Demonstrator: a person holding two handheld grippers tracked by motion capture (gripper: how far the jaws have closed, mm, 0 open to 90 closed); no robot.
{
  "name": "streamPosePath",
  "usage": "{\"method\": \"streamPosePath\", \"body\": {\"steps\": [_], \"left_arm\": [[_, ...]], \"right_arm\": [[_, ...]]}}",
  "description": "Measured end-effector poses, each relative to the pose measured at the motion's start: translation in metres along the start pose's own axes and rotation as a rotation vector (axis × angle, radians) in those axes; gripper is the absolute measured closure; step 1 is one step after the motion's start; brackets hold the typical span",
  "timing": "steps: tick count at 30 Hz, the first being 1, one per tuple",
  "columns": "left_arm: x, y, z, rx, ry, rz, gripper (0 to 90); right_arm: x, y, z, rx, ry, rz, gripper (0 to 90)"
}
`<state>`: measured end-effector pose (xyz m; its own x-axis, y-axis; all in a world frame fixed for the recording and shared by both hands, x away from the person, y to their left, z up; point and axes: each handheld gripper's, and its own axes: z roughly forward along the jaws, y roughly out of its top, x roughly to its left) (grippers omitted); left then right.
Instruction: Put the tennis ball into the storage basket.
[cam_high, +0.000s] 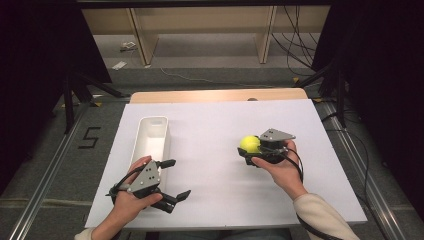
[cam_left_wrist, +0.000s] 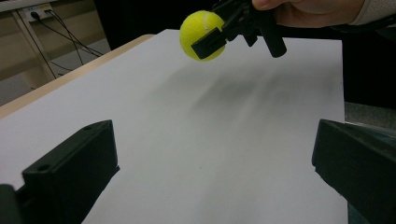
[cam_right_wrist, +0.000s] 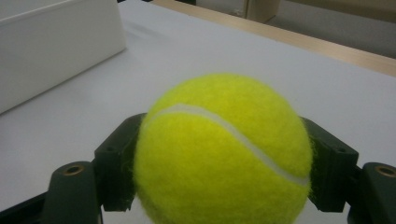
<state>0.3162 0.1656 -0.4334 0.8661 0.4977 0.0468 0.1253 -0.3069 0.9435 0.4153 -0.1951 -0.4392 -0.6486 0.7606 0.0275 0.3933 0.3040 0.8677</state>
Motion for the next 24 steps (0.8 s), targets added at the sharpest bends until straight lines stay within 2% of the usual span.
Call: {"method": "streamPosePath", "body": {"steps": [24], "left_arm": [[-0.0001,-0.0001,0.0,0.001,-0.001,0.0,0.0]], "right_arm": [[0.0069,0.0062,0.0062,-0.016,0.021,-0.01,26.5]]}}
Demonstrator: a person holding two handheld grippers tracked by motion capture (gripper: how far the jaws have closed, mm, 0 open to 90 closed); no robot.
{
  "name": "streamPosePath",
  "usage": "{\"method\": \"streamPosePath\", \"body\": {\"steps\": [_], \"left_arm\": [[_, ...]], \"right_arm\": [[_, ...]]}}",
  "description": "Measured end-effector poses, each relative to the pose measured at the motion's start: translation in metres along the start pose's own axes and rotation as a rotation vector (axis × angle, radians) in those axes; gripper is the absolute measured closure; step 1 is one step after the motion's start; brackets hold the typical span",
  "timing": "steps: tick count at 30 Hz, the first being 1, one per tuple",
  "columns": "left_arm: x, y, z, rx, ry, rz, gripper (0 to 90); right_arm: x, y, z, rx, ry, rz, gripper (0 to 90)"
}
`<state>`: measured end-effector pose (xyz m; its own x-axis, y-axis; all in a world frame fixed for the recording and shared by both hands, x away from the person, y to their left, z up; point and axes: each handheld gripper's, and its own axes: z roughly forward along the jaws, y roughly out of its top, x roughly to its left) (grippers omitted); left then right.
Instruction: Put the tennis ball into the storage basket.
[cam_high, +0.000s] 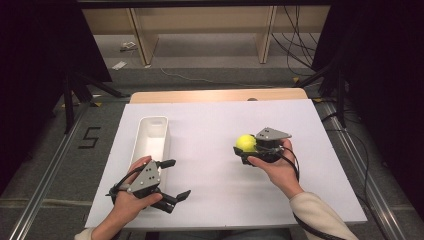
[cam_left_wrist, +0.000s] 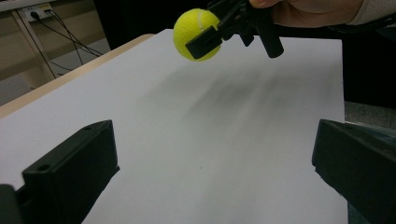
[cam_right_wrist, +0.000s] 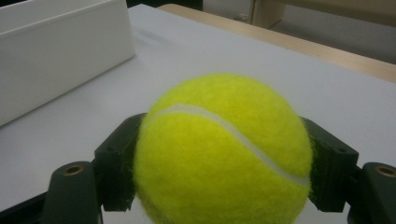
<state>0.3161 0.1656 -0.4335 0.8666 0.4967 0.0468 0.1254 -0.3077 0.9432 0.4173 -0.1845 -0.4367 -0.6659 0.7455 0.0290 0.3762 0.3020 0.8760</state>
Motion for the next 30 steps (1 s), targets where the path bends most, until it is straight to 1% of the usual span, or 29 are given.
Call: {"method": "streamPosePath", "body": {"steps": [21,26,30], "left_arm": [[-0.0001,0.0,-0.0001,0.0,-0.001,0.001,0.0],[-0.0001,-0.0001,-0.0001,0.0,-0.001,0.001,0.0],[-0.0001,-0.0001,-0.0001,0.001,-0.001,0.001,0.0]], "right_arm": [[0.0038,0.0047,0.0049,-0.01,0.011,0.001,26.5],[0.0047,0.0059,0.0059,-0.015,0.023,0.012,26.6],[0.0061,0.0072,0.0066,-0.02,0.028,0.01,26.6]]}}
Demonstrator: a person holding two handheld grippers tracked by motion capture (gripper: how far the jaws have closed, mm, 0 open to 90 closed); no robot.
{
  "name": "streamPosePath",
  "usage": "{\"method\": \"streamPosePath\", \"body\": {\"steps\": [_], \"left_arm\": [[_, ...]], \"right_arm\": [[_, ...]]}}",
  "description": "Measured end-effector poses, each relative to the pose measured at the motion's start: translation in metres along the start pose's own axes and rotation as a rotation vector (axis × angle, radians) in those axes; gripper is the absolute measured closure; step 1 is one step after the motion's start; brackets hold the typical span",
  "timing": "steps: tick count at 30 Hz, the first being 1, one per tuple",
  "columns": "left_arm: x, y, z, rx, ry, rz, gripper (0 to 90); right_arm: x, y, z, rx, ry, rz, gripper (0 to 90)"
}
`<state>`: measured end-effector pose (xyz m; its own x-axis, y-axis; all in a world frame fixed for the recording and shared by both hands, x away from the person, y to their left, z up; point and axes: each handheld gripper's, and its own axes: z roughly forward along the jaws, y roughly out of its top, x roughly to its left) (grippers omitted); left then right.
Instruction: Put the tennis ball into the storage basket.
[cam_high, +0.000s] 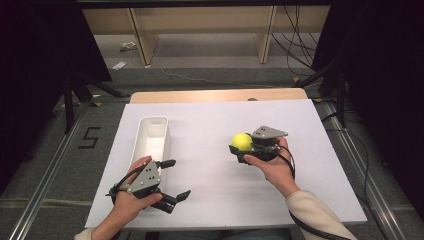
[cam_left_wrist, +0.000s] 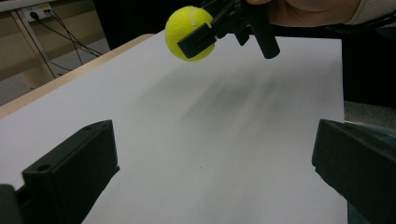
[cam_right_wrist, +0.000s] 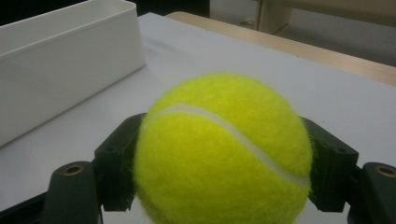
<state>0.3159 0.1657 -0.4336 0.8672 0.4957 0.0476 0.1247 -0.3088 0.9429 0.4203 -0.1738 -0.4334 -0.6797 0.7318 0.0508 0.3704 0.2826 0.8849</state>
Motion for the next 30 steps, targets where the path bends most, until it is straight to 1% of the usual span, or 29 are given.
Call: {"method": "streamPosePath", "body": {"steps": [8,30], "left_arm": [[-0.0001,0.0,0.0,0.0,0.0,0.0,0.0],[-0.0002,-0.0001,-0.0002,0.002,0.0,0.002,0.0]], "right_arm": [[0.0016,0.0012,0.0012,-0.003,0.002,0.004,26.5],[0.0077,0.006,0.006,-0.009,0.015,-0.012,26.6]]}}
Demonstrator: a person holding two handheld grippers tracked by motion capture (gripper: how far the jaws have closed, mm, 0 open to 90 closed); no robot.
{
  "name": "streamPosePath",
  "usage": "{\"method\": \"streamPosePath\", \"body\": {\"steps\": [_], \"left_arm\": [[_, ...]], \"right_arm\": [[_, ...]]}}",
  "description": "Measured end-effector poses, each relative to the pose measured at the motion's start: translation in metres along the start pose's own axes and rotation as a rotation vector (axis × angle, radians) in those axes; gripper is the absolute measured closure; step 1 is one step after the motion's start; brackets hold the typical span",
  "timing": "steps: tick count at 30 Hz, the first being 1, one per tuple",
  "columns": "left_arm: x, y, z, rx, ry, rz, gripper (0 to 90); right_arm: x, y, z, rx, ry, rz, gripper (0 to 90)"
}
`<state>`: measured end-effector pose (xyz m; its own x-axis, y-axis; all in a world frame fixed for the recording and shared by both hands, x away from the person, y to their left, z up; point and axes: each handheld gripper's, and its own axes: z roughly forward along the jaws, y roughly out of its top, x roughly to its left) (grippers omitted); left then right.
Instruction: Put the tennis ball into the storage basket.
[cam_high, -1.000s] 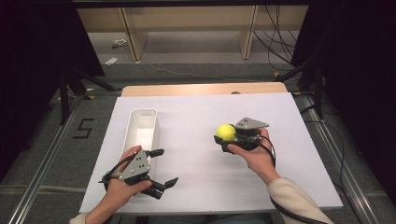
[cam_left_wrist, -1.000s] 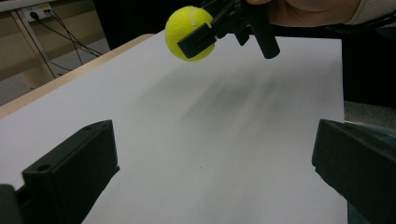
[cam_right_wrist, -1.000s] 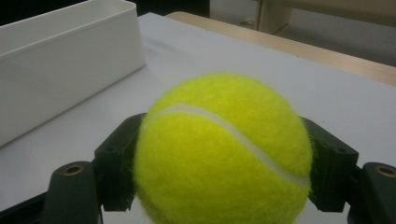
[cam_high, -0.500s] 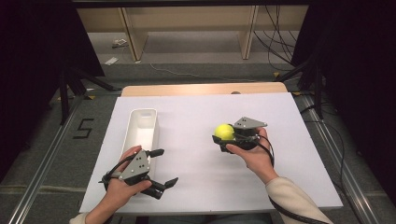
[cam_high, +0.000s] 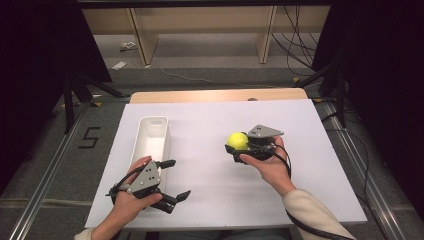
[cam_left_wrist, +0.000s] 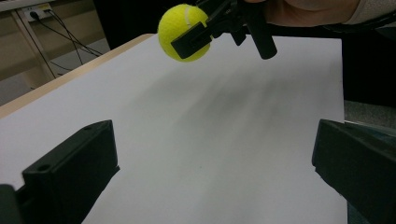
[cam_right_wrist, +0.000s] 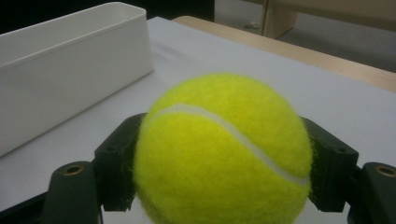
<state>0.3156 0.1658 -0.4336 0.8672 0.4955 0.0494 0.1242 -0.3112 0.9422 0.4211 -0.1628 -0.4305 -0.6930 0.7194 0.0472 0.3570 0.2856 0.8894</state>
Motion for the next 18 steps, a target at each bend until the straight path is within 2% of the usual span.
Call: {"method": "streamPosePath", "body": {"steps": [18], "left_arm": [[0.0001,-0.0001,-0.0003,0.0,0.0,0.0,0.0]], "right_arm": [[0.0035,0.0039,0.0037,-0.006,0.007,-0.002,26.6]]}}
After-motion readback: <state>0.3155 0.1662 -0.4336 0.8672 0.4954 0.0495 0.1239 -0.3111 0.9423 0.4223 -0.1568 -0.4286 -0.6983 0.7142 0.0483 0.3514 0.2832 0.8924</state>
